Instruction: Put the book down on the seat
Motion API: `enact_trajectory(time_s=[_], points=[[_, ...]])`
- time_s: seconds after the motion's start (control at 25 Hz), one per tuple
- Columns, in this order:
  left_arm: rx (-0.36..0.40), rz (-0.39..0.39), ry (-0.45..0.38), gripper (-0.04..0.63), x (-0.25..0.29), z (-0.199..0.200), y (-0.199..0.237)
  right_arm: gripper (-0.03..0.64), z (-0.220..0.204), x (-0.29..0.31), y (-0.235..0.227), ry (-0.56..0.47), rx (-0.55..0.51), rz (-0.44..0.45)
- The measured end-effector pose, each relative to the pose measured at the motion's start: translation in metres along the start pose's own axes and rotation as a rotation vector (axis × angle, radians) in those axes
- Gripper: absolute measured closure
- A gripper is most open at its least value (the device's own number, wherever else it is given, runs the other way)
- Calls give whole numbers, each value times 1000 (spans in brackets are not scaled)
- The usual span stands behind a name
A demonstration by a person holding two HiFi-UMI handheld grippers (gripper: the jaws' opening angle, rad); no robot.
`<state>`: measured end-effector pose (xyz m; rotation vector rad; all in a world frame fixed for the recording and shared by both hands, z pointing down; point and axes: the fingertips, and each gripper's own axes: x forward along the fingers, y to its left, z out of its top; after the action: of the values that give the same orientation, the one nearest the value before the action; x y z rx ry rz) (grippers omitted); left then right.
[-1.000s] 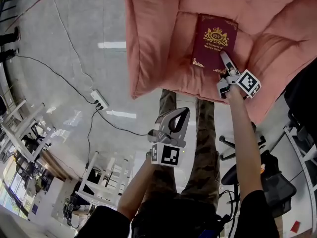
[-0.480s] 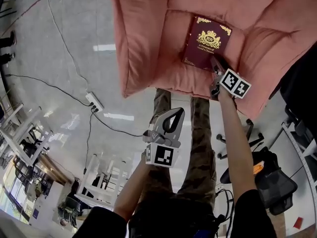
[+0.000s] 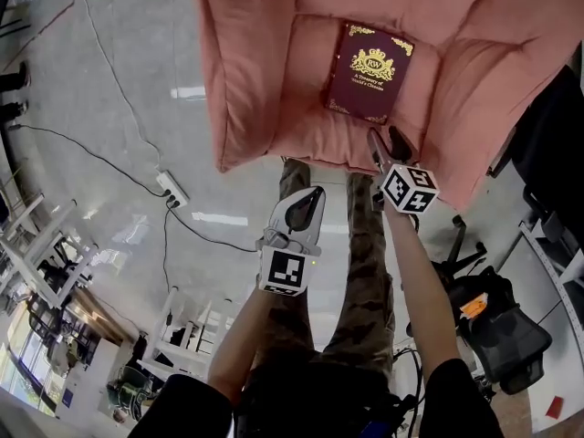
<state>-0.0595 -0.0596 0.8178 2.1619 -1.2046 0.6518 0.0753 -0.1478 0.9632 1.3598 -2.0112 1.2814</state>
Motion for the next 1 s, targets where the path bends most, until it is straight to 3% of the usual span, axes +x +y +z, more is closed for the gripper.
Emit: enact_trajectory(time_s=[0.16,0.4,0.52,0.76,1.0], points=[[-104,10,-30,598,5,7,7,376,-10,-20,20,-14,-43,29],[-129,29,-22,598,32,15,9,431,0,-25,38,-49,-111,40],[-155,4,7,598,47,7,-4,499,3,-24,34,-59,-132,35],[-132,-25,53,598,55,-3,-21,520,11,-36,27,-72,-176,27],[-111,-21,60,598,45,19,-27,520,34,-64,40,-84,-238,57]])
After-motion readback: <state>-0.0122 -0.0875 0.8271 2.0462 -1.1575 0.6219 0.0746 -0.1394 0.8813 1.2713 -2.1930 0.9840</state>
